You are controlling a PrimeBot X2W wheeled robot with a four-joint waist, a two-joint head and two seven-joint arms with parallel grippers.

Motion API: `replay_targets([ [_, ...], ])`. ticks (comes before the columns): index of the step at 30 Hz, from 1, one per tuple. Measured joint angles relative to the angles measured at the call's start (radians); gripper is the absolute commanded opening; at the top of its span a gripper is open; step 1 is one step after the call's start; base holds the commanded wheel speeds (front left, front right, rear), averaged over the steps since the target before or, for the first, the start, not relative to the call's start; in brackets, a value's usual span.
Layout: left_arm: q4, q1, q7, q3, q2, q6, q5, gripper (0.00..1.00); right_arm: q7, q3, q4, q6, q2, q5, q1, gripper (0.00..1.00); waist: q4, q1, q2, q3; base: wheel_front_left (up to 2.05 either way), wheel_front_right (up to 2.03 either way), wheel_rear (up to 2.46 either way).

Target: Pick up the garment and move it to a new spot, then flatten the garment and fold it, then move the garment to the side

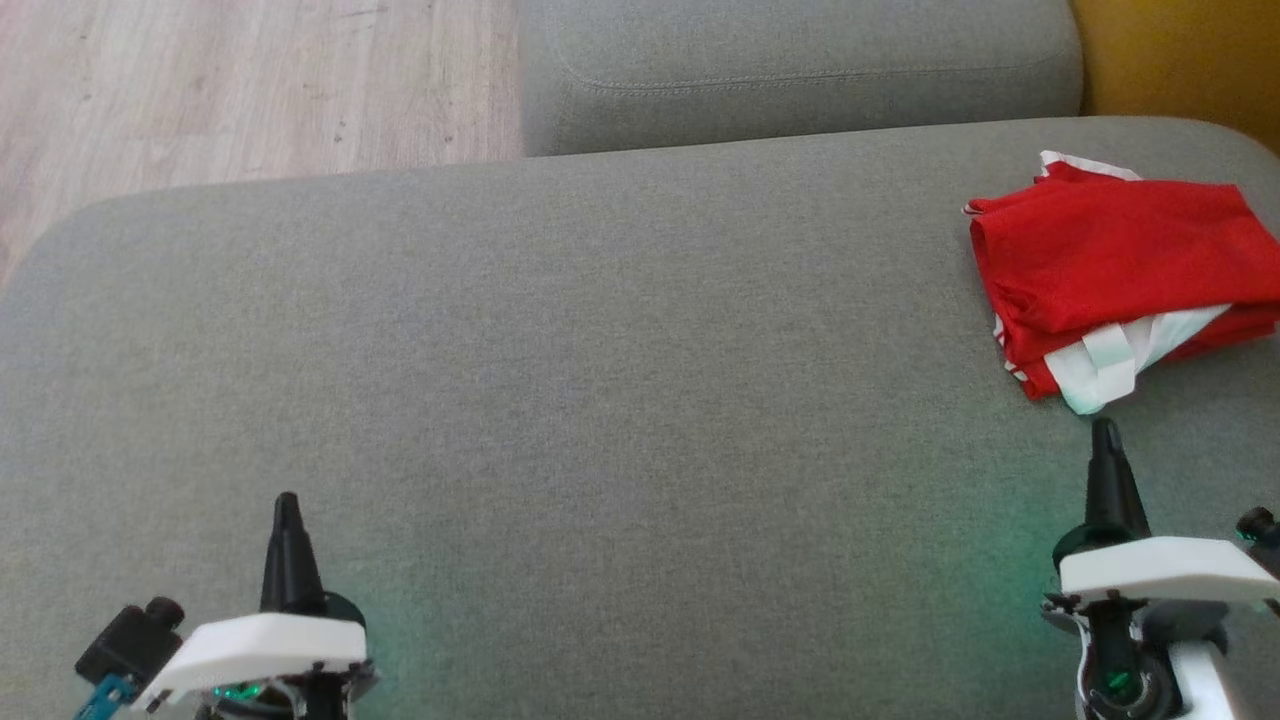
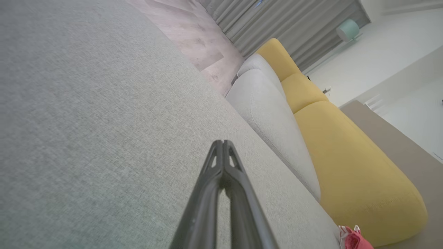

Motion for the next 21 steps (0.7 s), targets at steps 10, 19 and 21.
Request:
replay_targets([
  [10,-0.002,-0.014,0.028,0.012,0.0,-0.001,-0.108,0.0,0.029,-0.009,-0.006,0.0,0.0,0.124,0.0,0.0,-0.001,0.0,0.0,-0.004,0.0,0.0,0.0],
  [19,-0.002,-0.014,0.057,0.037,0.0,-0.009,-0.196,0.0,0.053,-0.019,-0.012,0.0,0.0,0.225,0.0,0.0,-0.002,0.0,0.0,-0.008,0.0,0.0,0.0],
  [21,-0.002,-0.014,0.061,0.038,0.0,-0.009,-0.207,0.0,0.06,-0.02,-0.012,0.0,0.0,0.236,0.0,0.0,-0.002,0.0,0.0,-0.008,0.0,0.0,0.0],
])
